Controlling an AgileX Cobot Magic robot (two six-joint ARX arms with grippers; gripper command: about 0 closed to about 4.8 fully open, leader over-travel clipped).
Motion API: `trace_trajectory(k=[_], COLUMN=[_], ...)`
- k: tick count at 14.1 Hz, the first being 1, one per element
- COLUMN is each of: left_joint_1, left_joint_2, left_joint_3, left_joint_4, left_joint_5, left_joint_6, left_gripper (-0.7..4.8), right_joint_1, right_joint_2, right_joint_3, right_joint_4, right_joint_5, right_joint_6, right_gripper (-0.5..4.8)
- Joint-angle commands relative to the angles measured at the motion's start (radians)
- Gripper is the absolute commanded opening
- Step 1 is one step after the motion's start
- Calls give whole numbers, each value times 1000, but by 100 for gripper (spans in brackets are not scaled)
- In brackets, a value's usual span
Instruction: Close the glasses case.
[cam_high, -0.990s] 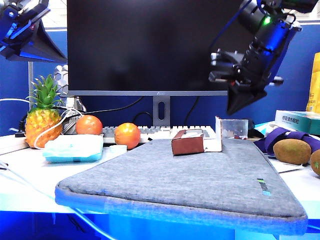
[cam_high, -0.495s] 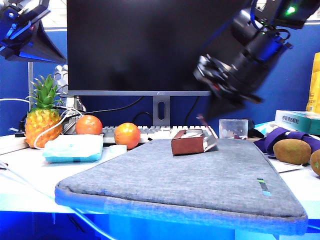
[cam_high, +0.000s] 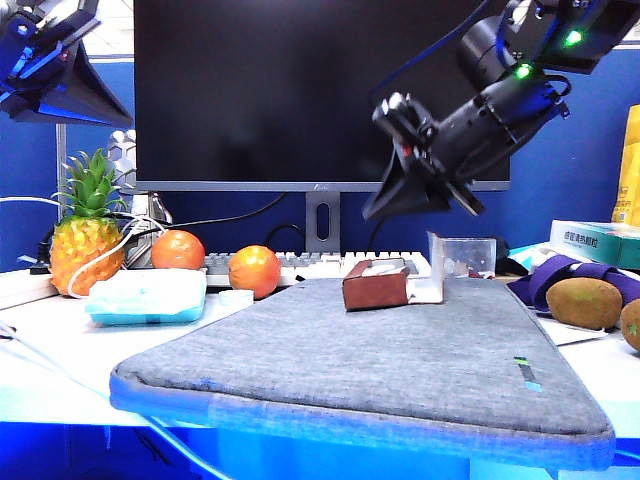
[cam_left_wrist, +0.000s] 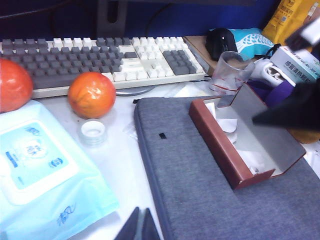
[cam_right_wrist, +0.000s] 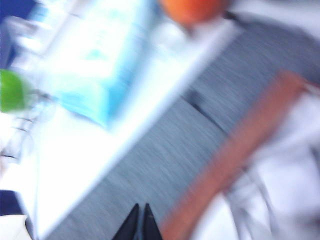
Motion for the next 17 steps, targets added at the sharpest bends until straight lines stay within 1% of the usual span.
trace_trajectory(k=[1,2,3,5,8,9,10,13,15,17], left_joint_1=[0,0,-2,-2,-11,-18,-24,-37,-37,-37], left_joint_2=[-3,-3,-3,-2,-2,0,3,3,3,3], left_joint_3=[8,8,7,7,7,7,7,7,7,7], left_joint_4=[6,6,5,6,13,15,21,22,21,22], left_joint_5=[1,0,0,-3,1,21,70,183,263,278], left_joint_6=[-1,0,0,0,3,5,8,55,81,84], left_gripper=[-6,-6,-5,-6,-6,-6,-6,-6,-6,-6], right_joint_1=[5,2,-3,-1,-1,-1,-1,4,18,50], right_joint_2=[-93,-139,-145,-143,-139,-127,-108,-55,-42,-34], right_joint_3=[46,70,69,26,-21,-23,-22,-22,-21,-21], right_joint_4=[-5,-168,-265,-327,-320,-322,-319,-283,-240,-185], right_joint_5=[255,515,559,562,528,509,489,388,356,336], right_joint_6=[-121,-250,-291,-294,-295,-293,-291,-238,-211,-192], right_gripper=[-6,-6,-6,-6,-6,-6,-6,-6,-6,-6])
